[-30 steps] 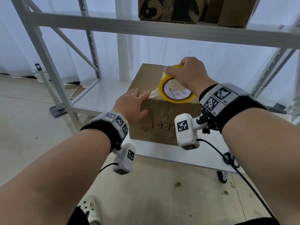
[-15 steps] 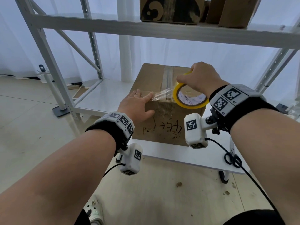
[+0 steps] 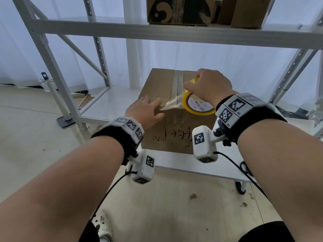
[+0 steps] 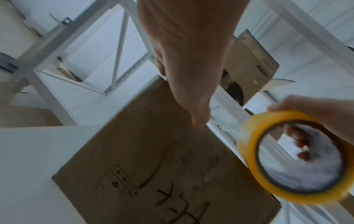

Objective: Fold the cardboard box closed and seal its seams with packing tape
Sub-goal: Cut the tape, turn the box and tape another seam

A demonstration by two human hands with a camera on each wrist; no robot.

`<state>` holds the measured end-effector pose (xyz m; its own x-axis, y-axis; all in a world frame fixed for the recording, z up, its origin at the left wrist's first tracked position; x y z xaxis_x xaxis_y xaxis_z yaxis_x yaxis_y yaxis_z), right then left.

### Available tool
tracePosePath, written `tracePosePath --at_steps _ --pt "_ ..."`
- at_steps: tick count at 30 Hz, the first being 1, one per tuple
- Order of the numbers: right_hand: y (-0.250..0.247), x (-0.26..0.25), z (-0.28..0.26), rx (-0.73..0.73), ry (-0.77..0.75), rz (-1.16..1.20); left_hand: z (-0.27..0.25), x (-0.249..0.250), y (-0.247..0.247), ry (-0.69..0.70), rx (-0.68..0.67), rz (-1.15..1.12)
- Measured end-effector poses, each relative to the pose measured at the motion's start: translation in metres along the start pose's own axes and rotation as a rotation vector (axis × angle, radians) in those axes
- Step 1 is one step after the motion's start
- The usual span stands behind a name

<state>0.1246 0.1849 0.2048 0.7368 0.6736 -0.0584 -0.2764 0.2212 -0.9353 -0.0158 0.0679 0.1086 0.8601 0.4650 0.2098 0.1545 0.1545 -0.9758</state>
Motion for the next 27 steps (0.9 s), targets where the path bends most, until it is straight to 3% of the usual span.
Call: tracePosePath --at_steps 5,12,18,22,27 --pt "-0.002 -0.002 -0.002 0.005 0.000 -0.009 -0.008 -0.046 -0.008 -0.053 0.079 0.028" --pt "-0.003 -0.004 0.001 -0.029 -0.020 0.023 -0.011 -0.003 0.002 0.036 0.122 -0.093" --pt "-0.011 0.011 0.004 0.051 0.055 0.323 -0.016 -0.011 0.002 0.077 0.130 -0.090" --pt "-0.026 -0.003 0.003 0.105 -0.012 0.228 -0.013 -0.010 0.001 0.061 0.131 -0.110" --pt "-0.007 0.007 -0.001 0.010 0.001 0.097 -0.012 -0.005 -0.005 0.066 0.146 -0.081"
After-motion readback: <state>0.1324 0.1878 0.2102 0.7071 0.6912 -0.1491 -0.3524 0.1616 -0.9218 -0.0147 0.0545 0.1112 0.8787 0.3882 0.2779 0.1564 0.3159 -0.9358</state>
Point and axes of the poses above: each hand's wrist, its own z-axis towards the middle knuckle, its own y-axis out of the palm, x = y × z, the point moved 6 cm from there along z, towards the middle knuckle, and after that the axes turned 12 degrees about -z, right-handed, at the moved point
